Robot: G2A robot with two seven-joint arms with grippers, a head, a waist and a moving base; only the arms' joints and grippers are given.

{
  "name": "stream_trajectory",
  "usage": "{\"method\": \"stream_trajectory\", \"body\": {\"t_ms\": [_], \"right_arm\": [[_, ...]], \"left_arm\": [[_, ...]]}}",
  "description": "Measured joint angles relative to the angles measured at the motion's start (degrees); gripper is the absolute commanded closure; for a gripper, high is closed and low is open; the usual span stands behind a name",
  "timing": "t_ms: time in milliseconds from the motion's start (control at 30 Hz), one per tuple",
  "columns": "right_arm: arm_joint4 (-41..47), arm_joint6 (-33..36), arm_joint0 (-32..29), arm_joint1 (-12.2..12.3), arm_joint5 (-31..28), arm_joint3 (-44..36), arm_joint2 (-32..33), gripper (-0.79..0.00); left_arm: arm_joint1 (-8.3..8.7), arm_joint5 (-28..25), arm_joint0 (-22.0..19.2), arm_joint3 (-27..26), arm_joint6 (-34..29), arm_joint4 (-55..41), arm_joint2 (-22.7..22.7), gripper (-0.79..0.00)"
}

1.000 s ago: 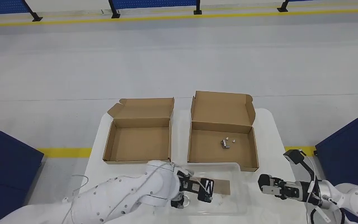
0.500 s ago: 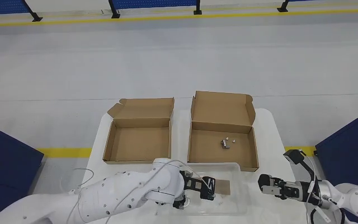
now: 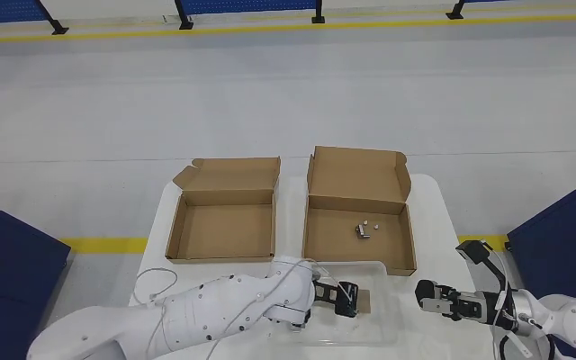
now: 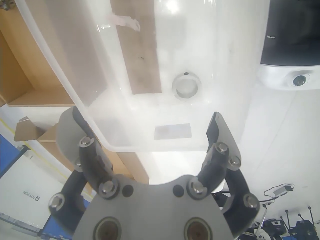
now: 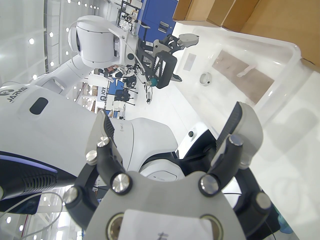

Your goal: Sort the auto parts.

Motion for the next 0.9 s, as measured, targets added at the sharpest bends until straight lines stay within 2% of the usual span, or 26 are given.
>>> {"method": "stream_trajectory", "body": {"t_ms": [133,533,667,900], "right_arm": [[0.0,0.0,0.0,0.0,0.0,0.0,0.0,-0.785],[0.0,0.0,0.0,0.0,0.0,0.0,0.0,-0.785],[0.0,0.0,0.0,0.0,0.0,0.0,0.0,-0.785],[0.0,0.0,0.0,0.0,0.0,0.0,0.0,-0.785]], "left_arm": [[-1.79,-0.53,0.12,2.31,0.54,-0.57,0.0,-0.785],[-1.76,-0.49,0.11,2.26,0.53,-0.51,0.0,-0.785],[-1.61,-0.2,1.27,3.2,2.27,1.01,-0.22,-0.785],[-1.74,-0.51,2.54,4.81,1.41,2.23,-0.43,-0.785]]}}
